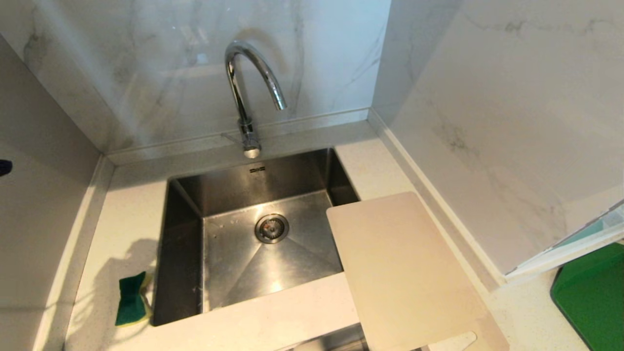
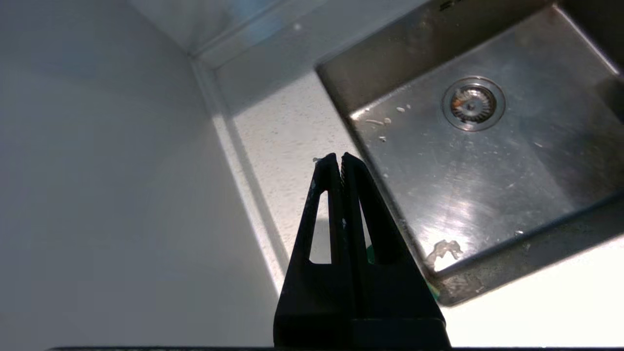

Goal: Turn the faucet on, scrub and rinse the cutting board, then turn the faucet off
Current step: Turn on the tap

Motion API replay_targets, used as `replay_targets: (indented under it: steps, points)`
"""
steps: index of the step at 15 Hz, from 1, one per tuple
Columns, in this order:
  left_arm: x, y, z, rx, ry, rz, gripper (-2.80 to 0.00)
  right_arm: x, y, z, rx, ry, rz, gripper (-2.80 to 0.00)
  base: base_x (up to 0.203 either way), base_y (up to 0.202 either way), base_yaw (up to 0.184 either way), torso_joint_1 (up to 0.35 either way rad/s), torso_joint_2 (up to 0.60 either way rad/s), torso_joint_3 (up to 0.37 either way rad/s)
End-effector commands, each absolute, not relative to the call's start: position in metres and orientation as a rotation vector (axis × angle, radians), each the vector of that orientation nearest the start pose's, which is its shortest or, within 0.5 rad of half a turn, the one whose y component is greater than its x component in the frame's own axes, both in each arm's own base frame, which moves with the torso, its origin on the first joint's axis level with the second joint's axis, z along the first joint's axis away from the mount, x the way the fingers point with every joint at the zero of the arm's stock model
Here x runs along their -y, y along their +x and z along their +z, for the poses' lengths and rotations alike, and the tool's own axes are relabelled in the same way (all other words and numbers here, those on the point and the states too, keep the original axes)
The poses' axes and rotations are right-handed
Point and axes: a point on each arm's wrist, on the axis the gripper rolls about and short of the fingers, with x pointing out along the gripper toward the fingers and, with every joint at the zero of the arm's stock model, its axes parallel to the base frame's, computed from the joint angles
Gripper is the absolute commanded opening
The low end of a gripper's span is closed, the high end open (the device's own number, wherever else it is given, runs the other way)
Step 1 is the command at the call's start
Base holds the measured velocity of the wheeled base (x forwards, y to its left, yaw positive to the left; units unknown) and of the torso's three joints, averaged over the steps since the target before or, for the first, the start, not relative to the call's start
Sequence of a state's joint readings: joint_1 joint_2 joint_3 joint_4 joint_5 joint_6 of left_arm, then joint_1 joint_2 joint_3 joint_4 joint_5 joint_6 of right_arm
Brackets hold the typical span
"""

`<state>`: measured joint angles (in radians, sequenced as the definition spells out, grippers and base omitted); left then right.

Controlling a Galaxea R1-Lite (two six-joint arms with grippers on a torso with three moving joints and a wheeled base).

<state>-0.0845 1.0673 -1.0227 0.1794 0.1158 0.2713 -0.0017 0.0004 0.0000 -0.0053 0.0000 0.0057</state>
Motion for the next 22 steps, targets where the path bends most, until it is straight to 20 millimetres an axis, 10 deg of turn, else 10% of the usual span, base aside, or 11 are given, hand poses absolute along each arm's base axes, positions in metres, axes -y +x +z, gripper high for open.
replay_targets:
  steps: [1, 22]
  points:
    - [0.019, 0.156, 0.302, -0.278, 0.309, -0.053, -2.8, 0.0, -0.023, 0.076, 0.006, 0.006, -0.002, -2.8, 0.0, 0.0, 0.0, 0.0, 0.0, 0.0]
    - [0.145, 0.34, 0.248, -0.569, 0.032, -0.221, -2.8, 0.0, -0.023, 0.076, 0.006, 0.006, -0.002, -2.8, 0.0, 0.0, 0.0, 0.0, 0.0, 0.0]
